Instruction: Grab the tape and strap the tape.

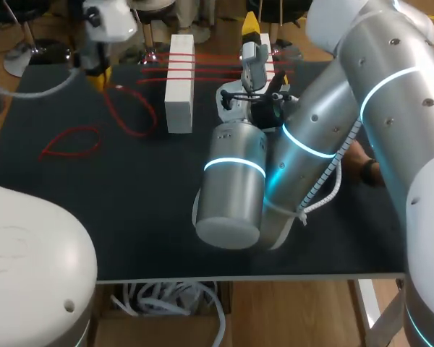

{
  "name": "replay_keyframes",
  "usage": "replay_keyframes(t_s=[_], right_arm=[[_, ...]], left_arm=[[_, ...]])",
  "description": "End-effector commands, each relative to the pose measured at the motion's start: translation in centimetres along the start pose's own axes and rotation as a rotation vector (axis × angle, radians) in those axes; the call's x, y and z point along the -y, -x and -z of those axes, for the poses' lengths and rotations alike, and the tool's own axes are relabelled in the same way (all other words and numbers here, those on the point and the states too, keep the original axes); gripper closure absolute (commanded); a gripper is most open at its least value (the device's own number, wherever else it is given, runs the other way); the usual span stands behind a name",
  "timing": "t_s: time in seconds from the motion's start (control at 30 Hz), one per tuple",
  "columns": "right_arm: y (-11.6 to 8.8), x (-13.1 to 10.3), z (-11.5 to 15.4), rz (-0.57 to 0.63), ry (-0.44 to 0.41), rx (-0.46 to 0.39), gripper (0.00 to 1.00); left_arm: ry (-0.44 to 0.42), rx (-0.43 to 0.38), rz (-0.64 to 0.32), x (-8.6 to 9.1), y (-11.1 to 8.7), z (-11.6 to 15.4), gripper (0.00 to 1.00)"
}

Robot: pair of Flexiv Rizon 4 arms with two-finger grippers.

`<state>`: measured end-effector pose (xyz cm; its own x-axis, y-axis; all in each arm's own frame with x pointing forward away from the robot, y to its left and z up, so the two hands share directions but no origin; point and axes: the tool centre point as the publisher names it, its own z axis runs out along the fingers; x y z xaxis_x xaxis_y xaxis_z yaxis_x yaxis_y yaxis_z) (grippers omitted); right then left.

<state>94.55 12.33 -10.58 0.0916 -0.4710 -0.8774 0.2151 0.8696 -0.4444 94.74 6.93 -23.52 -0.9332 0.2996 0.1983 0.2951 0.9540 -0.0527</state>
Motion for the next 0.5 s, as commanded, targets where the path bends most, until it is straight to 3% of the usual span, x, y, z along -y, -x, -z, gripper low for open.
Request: replay_keyframes(t_s=[0.03,0.13,0.17,0.2,0.23,0.5], right_arm=[[0.3,0.2,-0.1,0.003,0.006,-0.005,0.0],[0.3,0.2,-0.1,0.003,0.006,-0.005,0.0],[0.3,0.2,-0.1,0.003,0.006,-0.005,0.0],[0.3,0.2,-0.1,0.003,0.006,-0.005,0.0],[0.3,0.2,-0.1,0.003,0.006,-0.005,0.0],[0.3,0.2,-0.1,0.003,0.006,-0.005,0.0]], left_arm=[[-0.027,0.066,-0.004,-3.5,-1.5,-1.1,1.0],[-0.021,0.077,-0.021,-4.9,-1.6,-1.4,1.0],[-0.044,0.057,-0.035,-5.3,-1.5,-1.5,0.71],[-0.046,0.06,-0.041,-5.5,-1.4,-1.7,0.51],[-0.047,0.086,-0.044,-5.6,-1.3,-1.8,0.01],[-0.041,0.102,-0.077,-5.5,-0.6,-1.1,0.0]])
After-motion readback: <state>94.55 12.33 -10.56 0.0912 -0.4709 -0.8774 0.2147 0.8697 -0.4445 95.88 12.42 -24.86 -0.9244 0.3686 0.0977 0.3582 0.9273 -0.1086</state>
